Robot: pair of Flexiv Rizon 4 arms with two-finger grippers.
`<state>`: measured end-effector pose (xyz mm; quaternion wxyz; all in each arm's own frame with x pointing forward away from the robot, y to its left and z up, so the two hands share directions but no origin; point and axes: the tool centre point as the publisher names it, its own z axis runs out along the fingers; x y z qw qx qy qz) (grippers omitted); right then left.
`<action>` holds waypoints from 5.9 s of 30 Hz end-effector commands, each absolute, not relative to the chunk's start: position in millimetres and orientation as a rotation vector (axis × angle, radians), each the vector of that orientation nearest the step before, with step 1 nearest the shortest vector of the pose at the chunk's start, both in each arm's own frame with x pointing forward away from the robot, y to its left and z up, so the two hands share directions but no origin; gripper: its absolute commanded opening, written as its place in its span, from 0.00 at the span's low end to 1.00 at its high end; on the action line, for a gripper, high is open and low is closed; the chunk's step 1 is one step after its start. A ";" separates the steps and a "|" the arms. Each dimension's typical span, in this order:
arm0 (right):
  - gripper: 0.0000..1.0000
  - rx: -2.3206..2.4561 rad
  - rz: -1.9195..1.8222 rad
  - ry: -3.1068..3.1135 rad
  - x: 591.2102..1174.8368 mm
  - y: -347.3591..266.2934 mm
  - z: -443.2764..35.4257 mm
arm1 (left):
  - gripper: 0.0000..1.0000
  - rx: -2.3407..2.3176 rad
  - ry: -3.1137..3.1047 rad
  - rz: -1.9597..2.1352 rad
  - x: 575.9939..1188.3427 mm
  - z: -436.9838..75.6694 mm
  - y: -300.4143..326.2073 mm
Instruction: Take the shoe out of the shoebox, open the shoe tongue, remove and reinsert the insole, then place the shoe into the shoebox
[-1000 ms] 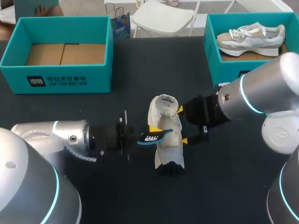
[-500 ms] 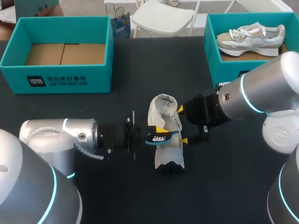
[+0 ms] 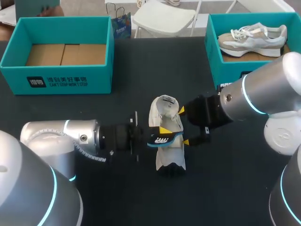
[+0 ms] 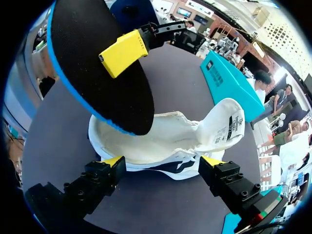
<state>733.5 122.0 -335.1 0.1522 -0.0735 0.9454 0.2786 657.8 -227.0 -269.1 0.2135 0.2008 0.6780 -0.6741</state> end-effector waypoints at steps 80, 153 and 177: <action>1.00 -0.212 0.801 2.710 732.8 122.4 -336.1 | 0.00 0.671 1.821 -1.709 652.8 -304.4 -243.2; 1.00 -0.212 0.801 2.710 732.8 122.4 -336.1 | 0.00 0.622 1.854 -1.735 706.7 -340.7 -245.5; 1.00 -0.212 0.801 2.710 732.8 122.4 -336.1 | 0.40 0.572 1.856 -1.700 712.9 -328.4 -234.9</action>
